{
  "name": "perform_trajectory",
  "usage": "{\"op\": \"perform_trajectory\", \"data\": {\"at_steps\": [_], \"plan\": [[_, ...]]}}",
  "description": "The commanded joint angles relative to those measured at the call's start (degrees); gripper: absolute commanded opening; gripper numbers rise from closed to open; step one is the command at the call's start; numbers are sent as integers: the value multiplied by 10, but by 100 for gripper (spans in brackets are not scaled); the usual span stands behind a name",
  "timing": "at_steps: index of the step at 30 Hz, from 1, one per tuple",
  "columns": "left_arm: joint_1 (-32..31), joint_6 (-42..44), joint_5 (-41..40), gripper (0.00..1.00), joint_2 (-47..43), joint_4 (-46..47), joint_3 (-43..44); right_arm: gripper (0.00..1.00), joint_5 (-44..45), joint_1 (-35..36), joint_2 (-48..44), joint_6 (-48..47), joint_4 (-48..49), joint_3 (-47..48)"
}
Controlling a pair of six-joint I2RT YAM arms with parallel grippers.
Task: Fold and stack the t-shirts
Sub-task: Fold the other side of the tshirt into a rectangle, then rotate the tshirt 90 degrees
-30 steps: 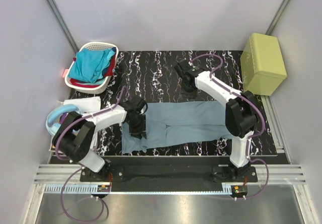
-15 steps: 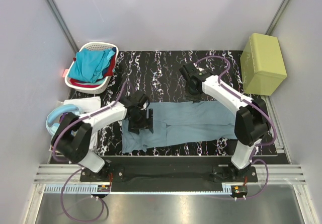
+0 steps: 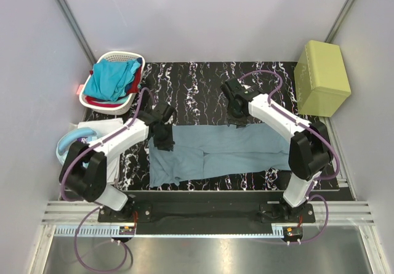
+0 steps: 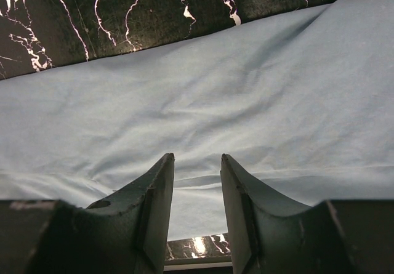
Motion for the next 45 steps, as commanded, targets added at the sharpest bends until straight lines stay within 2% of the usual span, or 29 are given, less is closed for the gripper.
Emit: {"op": "perform_trajectory", "data": {"at_steps": [1, 7, 11, 17, 20, 21, 22, 28, 37, 45], "plan": [[23, -2, -33, 20, 11, 7, -10, 44, -3, 4, -40, -11, 14, -6], [53, 4, -26, 25, 47, 20, -22, 44, -1, 3, -51, -16, 13, -16], [54, 1, 0, 36, 63, 34, -26, 45, 3, 4, -56, -16, 14, -23], [53, 4, 21, 38, 92, 47, -33, 45, 4, 4, -65, -16, 14, -28], [54, 11, 32, 21, 141, 50, -25, 44, 4, 4, -76, -14, 13, -30], [54, 12, 39, 6, 154, 50, -18, 44, 4, 4, -80, -14, 12, -31], [53, 11, 40, 0, 166, 50, -14, 45, 3, 3, -84, -12, 10, -32], [54, 19, 33, 0, 228, 58, 11, 45, -4, 3, -125, -7, 2, -51], [80, 43, 35, 0, 307, 37, 98, 45, -2, 3, -143, 30, -3, -159], [104, 35, 58, 0, 354, 17, 182, 46, -10, 3, -124, 49, -4, -157]]}}
